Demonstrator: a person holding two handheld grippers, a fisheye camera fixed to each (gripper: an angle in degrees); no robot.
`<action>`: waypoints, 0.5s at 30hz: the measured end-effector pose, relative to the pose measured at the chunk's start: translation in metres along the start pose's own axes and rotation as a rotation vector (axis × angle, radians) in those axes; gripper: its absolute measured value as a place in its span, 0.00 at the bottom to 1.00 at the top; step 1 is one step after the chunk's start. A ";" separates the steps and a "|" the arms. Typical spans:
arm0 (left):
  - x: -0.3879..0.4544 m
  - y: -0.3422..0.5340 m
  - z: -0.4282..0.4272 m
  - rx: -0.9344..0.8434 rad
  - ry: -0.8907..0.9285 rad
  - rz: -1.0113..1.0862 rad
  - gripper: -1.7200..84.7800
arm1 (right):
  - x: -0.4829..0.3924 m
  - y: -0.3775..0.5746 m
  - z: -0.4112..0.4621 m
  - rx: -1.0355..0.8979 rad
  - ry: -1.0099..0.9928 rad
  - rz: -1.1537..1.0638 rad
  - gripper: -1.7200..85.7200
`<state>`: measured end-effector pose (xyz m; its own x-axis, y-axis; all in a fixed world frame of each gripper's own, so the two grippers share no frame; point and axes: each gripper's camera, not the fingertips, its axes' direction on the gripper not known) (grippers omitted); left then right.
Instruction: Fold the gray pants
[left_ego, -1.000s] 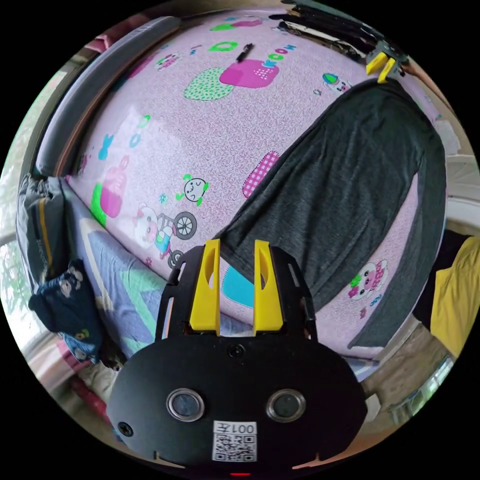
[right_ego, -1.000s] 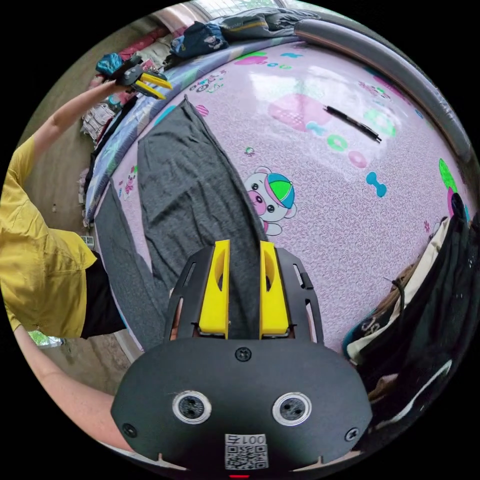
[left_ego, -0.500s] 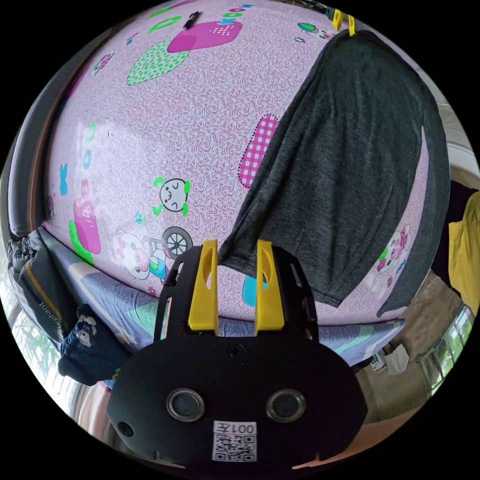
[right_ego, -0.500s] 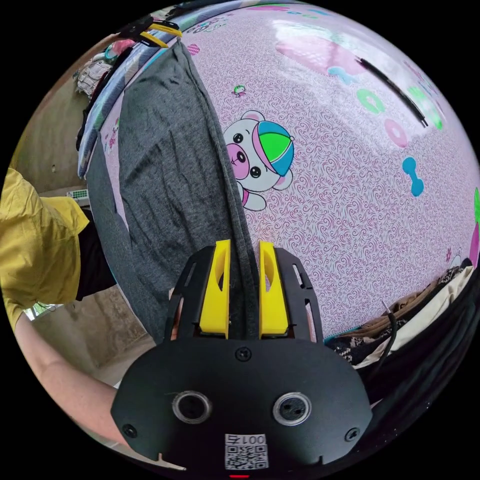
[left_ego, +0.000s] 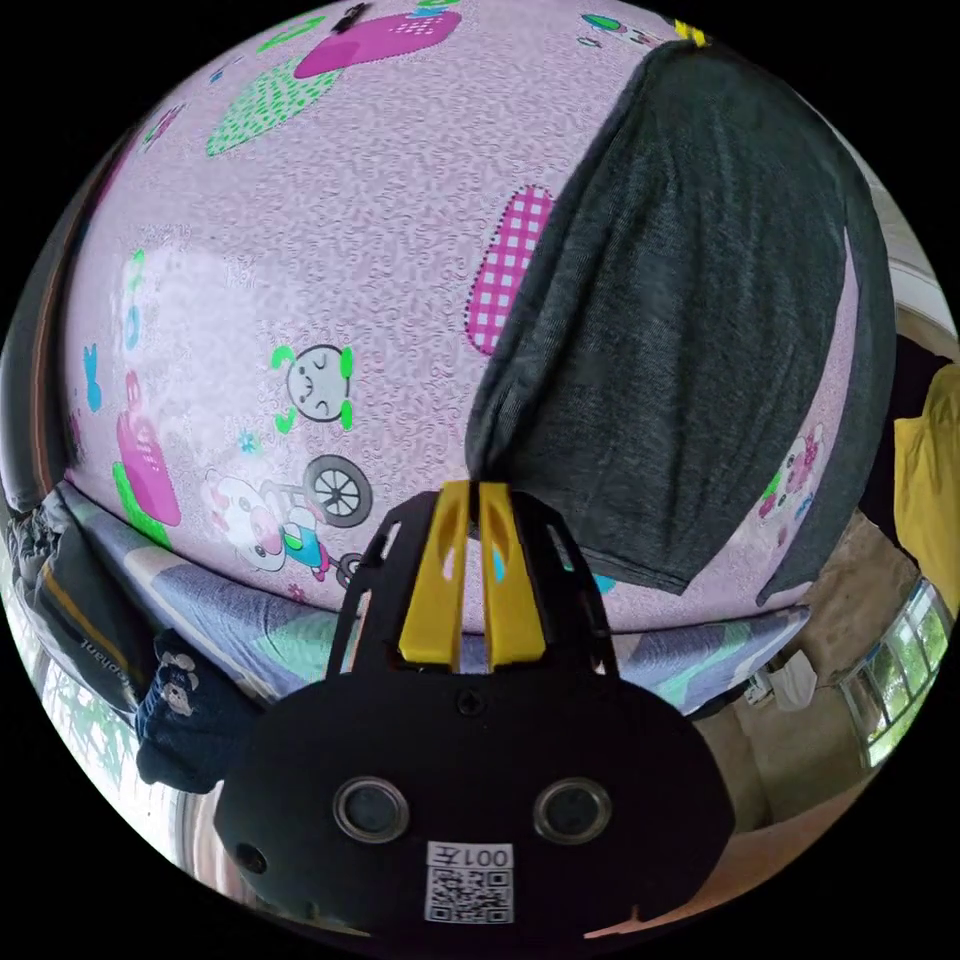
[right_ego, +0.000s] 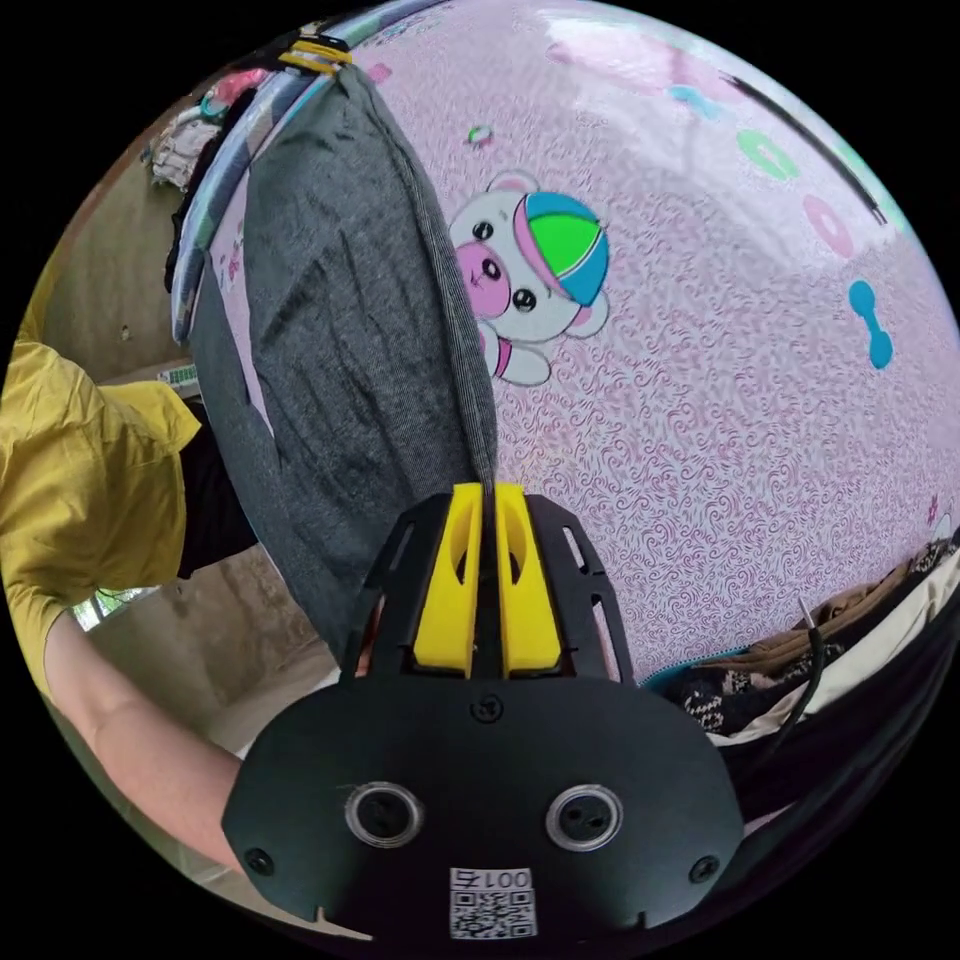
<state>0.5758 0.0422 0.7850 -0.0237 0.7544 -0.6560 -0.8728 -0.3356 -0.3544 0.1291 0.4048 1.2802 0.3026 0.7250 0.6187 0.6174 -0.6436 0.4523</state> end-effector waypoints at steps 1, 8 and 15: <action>0.005 -0.002 0.005 -0.016 0.026 0.029 0.02 | -0.003 -0.001 0.002 0.001 0.012 -0.013 0.05; 0.030 0.015 0.007 0.023 0.013 0.001 0.00 | -0.028 0.006 0.007 0.010 0.051 -0.017 0.03; 0.097 0.056 -0.019 0.097 -0.100 -0.068 0.00 | -0.092 0.044 0.005 0.089 0.173 0.017 0.02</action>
<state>0.5340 0.0858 0.6895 -0.0075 0.8274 -0.5616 -0.9169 -0.2298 -0.3263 0.1324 0.3108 1.2395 0.1892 0.6565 0.7302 0.6772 -0.6258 0.3871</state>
